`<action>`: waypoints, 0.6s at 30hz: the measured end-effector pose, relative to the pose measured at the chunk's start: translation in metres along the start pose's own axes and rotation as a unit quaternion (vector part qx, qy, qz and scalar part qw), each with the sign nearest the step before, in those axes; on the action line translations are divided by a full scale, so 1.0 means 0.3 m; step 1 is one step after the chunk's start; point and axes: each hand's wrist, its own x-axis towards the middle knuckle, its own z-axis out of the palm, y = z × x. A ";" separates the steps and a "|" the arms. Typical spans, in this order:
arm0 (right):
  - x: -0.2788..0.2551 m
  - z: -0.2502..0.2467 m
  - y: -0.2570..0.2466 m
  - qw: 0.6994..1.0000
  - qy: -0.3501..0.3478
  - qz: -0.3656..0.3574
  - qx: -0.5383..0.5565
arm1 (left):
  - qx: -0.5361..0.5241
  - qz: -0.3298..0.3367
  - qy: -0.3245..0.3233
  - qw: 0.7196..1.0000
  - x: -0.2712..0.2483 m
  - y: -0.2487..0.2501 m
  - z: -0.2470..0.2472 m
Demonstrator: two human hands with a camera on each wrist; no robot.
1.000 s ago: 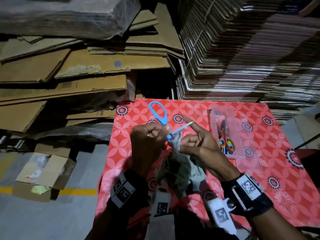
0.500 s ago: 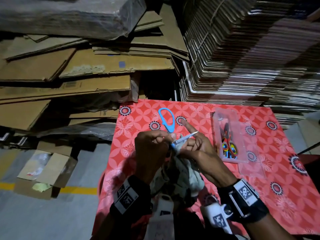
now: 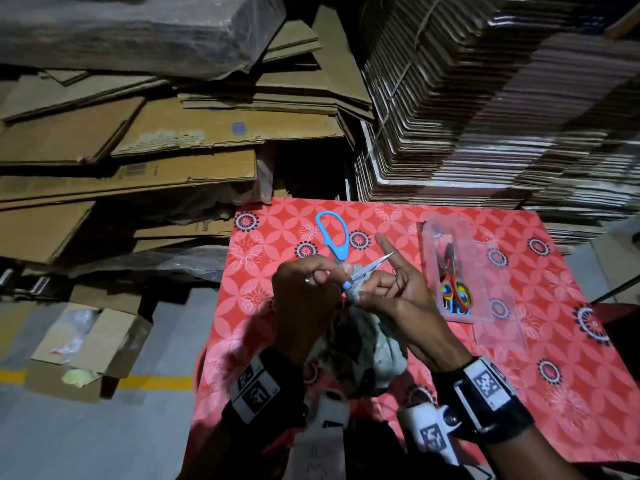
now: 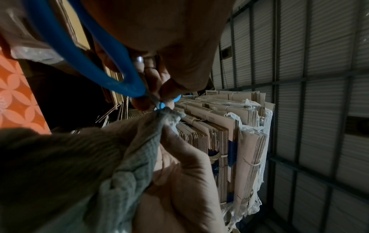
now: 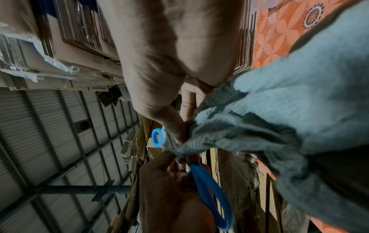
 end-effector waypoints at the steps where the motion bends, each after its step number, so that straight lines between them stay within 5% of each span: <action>1: 0.007 0.002 0.002 1.000 0.005 -0.004 0.004 | 0.006 0.005 0.002 1.000 0.001 -0.003 -0.001; 12: -0.032 -0.011 0.038 0.997 -0.068 -0.007 -0.039 | 0.081 0.031 0.023 0.996 0.007 -0.017 -0.043; 18: -0.004 -0.003 0.007 0.996 -0.045 -0.041 -0.058 | 0.092 0.052 0.045 0.993 0.021 -0.002 -0.024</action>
